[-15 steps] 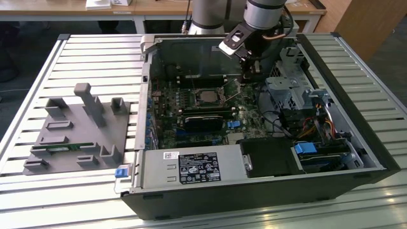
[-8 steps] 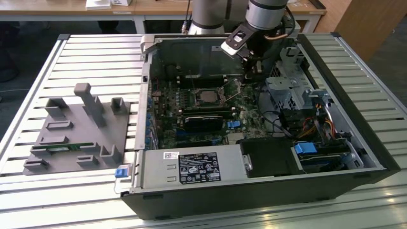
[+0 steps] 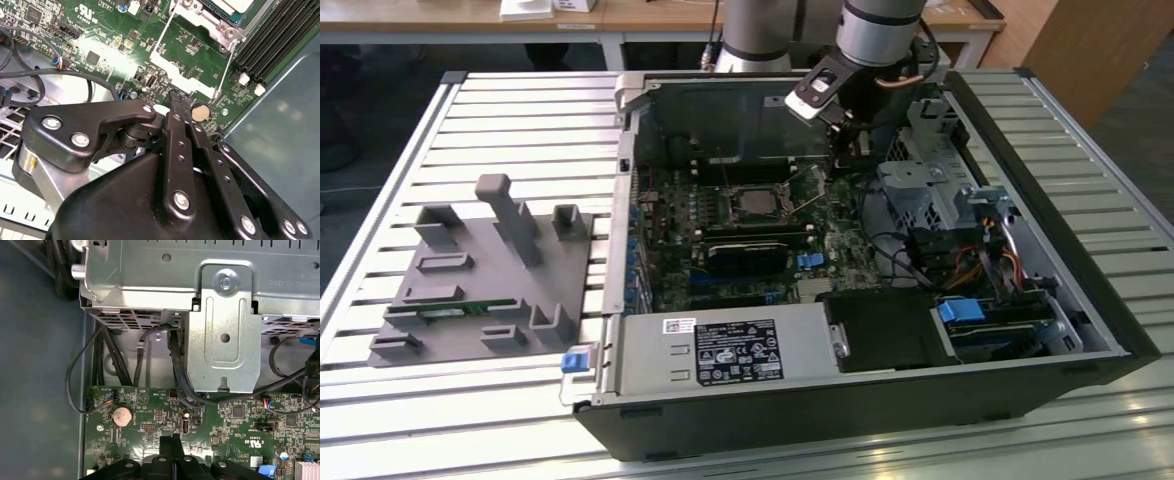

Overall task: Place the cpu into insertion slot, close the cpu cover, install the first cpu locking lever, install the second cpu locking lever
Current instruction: 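Close the cpu cover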

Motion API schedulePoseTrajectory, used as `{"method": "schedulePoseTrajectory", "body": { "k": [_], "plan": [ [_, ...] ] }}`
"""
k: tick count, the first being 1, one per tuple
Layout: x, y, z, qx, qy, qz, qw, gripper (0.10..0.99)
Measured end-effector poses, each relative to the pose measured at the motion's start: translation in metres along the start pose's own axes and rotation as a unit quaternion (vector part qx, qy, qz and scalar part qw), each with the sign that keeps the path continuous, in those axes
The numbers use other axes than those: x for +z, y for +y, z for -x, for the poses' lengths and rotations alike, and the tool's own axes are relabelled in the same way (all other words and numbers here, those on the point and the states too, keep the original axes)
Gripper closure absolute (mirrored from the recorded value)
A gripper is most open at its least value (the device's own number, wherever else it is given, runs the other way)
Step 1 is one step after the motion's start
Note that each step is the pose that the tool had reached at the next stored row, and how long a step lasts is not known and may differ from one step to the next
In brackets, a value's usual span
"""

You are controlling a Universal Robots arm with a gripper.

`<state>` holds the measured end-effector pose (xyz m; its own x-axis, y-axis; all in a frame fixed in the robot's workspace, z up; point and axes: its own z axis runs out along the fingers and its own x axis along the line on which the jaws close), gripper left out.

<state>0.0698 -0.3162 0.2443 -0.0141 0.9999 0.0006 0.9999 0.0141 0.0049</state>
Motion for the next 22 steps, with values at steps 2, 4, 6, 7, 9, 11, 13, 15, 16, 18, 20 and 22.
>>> {"method": "schedulePoseTrajectory", "body": {
  "k": [2,4,6,7,9,11,13,15,16,18,20,22],
  "plan": [
    [0.0014,0.0,-0.0001,0.0,-0.0002,-0.0002,1.0,0.98],
    [0.0018,-0.0011,-0.0001,0.0,-0.0001,-0.0003,1.0,0.98],
    [0.002,-0.0037,-0.0002,0.0,-0.0001,-0.0003,1.0,0.98],
    [0.002,-0.0046,-0.0002,0.0,-0.0001,-0.0002,1.0,0.98],
    [0.0021,-0.0053,-0.0001,0.0,-0.0001,-0.0003,1.0,0.98],
    [0.0021,-0.0054,-0.0002,0.0,-0.0001,-0.0003,1.0,0.98],
    [0.0021,-0.0059,-0.0002,0.0,-0.0002,-0.0003,1.0,0.98],
    [0.0021,-0.0067,-0.0002,0.0,-0.0002,-0.0003,1.0,0.98],
    [0.0021,-0.007,-0.0002,0.0,-0.0002,-0.0003,1.0,0.98],
    [0.002,-0.0077,-0.0002,0.0,-0.0002,-0.0003,1.0,0.98],
    [0.002,-0.0082,-0.0002,0.0,-0.0001,-0.0003,1.0,0.98],
    [0.002,-0.0086,-0.0002,0.0,-0.0002,-0.0002,1.0,0.98]
  ]
}}
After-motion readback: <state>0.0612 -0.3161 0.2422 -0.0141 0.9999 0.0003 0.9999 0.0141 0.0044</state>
